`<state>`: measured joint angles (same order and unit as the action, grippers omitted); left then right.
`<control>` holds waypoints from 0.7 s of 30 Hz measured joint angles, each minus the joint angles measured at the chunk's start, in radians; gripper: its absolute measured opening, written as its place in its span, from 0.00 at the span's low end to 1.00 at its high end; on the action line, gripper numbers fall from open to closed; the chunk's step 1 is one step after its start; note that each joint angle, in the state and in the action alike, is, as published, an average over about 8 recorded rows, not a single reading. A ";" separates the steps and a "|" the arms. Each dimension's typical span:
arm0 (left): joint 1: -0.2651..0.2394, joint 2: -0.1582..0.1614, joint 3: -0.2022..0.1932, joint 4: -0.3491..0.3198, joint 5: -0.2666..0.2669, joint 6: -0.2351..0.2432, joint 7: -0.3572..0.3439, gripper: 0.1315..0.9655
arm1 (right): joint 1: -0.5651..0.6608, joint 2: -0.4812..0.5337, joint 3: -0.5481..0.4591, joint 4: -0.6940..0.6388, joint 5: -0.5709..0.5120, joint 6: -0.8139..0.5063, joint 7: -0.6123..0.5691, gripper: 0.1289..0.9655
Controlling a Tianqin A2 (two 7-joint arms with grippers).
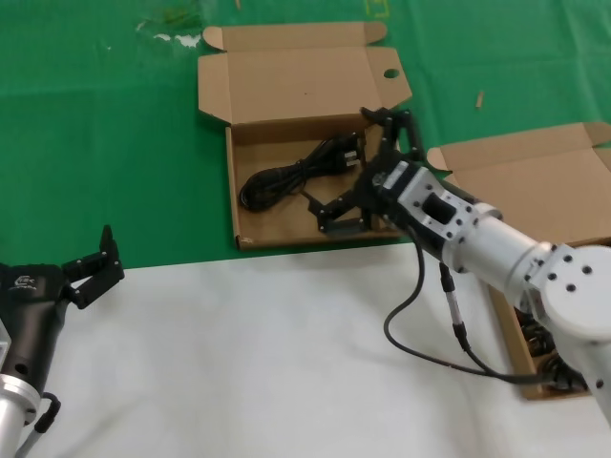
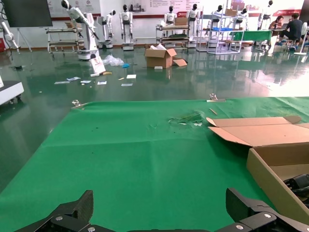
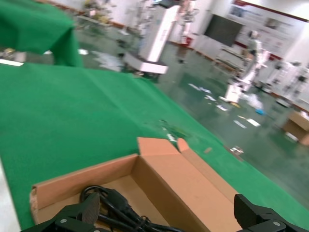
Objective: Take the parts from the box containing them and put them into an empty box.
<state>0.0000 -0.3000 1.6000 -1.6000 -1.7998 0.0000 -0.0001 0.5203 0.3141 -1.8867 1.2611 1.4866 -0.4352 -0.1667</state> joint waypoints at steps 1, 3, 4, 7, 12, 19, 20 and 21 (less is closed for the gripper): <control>0.000 0.000 0.000 0.000 0.000 0.000 0.000 1.00 | -0.014 0.000 0.008 0.009 0.009 0.012 0.005 1.00; 0.000 0.000 0.000 0.000 0.000 0.000 0.000 1.00 | -0.043 -0.001 0.024 0.028 0.026 0.036 0.014 1.00; 0.000 0.000 0.000 0.000 0.000 0.000 0.000 1.00 | -0.057 -0.002 0.032 0.037 0.035 0.048 0.019 1.00; 0.000 0.000 0.000 0.000 0.000 0.000 0.000 1.00 | -0.100 -0.003 0.055 0.065 0.061 0.084 0.032 1.00; 0.000 0.000 0.000 0.000 0.000 0.000 0.000 1.00 | -0.171 -0.005 0.095 0.112 0.103 0.144 0.055 1.00; 0.000 0.000 0.000 0.000 0.000 0.000 0.000 1.00 | -0.272 -0.007 0.150 0.177 0.164 0.227 0.087 1.00; 0.000 0.000 0.000 0.000 0.000 0.000 0.000 1.00 | -0.286 -0.008 0.157 0.186 0.172 0.238 0.091 1.00; 0.000 0.000 0.000 0.000 0.000 0.000 0.000 1.00 | -0.300 -0.008 0.165 0.195 0.181 0.251 0.096 1.00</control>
<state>0.0000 -0.3000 1.6000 -1.6000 -1.8000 0.0000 -0.0001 0.2203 0.3060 -1.7213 1.4565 1.6675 -0.1846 -0.0707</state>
